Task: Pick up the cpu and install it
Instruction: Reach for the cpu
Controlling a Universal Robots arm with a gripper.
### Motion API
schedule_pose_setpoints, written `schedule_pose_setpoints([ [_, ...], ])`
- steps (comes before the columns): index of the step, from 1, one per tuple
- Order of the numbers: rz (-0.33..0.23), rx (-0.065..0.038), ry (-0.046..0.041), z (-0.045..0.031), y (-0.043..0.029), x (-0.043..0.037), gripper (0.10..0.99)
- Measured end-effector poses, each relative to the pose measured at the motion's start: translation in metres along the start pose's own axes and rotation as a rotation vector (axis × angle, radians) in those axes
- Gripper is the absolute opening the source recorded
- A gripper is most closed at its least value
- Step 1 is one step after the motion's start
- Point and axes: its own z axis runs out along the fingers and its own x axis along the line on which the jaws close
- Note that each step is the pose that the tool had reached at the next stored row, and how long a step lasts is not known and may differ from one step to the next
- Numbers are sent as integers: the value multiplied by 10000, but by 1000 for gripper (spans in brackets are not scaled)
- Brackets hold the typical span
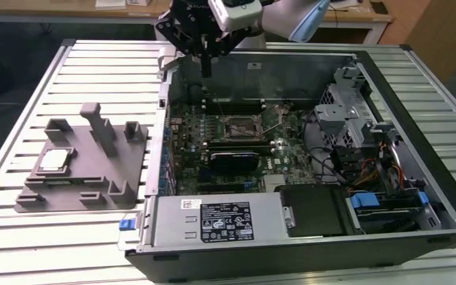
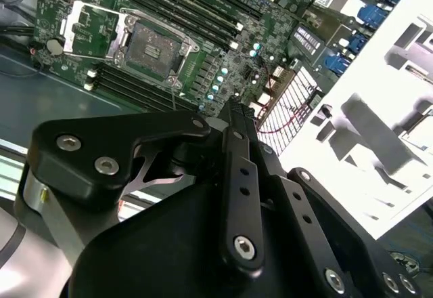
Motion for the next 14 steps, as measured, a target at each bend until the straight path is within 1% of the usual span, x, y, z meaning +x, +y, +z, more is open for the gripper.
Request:
schedule_pose_setpoints([
  [14,-1,1,0,-5,-12,159,106],
])
